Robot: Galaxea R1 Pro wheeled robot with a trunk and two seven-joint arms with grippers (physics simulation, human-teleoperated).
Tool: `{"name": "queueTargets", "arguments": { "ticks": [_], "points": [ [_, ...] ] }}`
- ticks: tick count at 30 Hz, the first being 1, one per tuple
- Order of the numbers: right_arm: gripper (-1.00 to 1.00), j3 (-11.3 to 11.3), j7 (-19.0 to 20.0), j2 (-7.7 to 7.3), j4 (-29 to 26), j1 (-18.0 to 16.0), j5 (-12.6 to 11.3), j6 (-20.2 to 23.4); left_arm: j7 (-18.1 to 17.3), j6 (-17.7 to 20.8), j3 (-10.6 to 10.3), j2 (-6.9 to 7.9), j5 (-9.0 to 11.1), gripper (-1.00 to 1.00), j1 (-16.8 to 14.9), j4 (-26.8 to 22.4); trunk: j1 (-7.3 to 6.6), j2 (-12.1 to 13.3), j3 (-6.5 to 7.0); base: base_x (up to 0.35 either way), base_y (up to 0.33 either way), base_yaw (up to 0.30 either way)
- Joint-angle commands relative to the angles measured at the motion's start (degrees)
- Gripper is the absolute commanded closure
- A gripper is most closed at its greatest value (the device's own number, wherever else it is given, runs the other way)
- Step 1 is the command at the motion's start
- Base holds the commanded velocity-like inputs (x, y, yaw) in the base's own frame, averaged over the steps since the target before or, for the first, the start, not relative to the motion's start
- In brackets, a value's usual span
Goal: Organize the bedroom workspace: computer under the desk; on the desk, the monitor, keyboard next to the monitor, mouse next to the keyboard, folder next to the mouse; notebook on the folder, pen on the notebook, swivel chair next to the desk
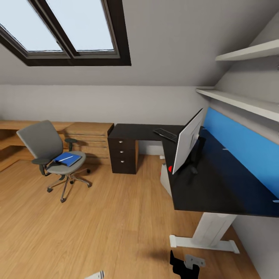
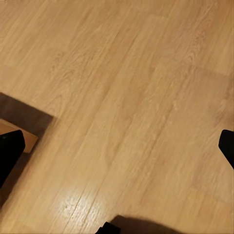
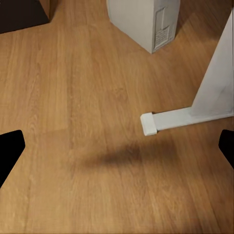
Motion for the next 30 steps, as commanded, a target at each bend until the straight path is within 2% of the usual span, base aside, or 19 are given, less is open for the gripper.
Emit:
{"name": "queueTargets", "arguments": {
  "ticks": [1, 7, 20, 23, 27, 29, 30],
  "points": [
    [-1.0, -0.4, -0.2, 0.13, 0.0, -0.1, 0.0, -0.2, 0.3, -0.3, -0.3, 0.05, 0.6, -1.0, 0.0, 0.0, -0.2, 0.3, 0.18, 0.0, 0.0, 0.0],
    [-1.0, -0.4, -1.7, -0.35, -0.1, -0.1, 0.1, -0.4, 0.3, -0.3, -0.2, 0.05, 0.6, -1.0, 0.0, 0.0, -1.52, 2.7, 1.64, 0.0, 0.0, 0.0],
    [-1.0, -0.6, -1.9, -0.4, -0.1, -0.1, -0.4, -1.5, 0.3, -0.2, -0.3, 0.04, 0.6, -1.0, 0.0, 0.1, -4.38, 8.0, 4.71, 0.0, 0.0, 0.0],
    [-1.0, -0.8, -1.9, -0.45, -0.1, -0.1, -0.7, -1.5, 0.3, -0.1, -0.2, 0.04, 0.6, -1.0, 0.0, 0.1, -5.04, 9.2, 5.25, 0.0, 0.0, 0.0],
    [-1.0, -0.6, -1.9, -0.48, -0.5, -0.1, -0.5, -1.7, 0.3, 0.7, -0.2, 0.1, 0.6, -1.0, 0.0, 0.3, -5.04, 9.2, 5.25, 0.0, 0.0, 0.0],
    [-1.0, -0.6, -2.0, -1.4, -2.2, -0.1, -0.4, -1.3, 0.3, 2.5, -0.2, 0.15, 0.7, -1.0, 0.0, 0.3, -5.04, 9.2, 5.25, 0.0, 0.0, 0.0],
    [-1.0, -0.7, -5.2, -3.52, -24.7, -0.1, -0.2, 21.1, 0.3, 12.1, -0.1, 0.15, 0.9, -1.0, -3.6, -3.7, -5.04, 9.2, 5.25, 0.0, 0.0, 0.0]
  ]
}}
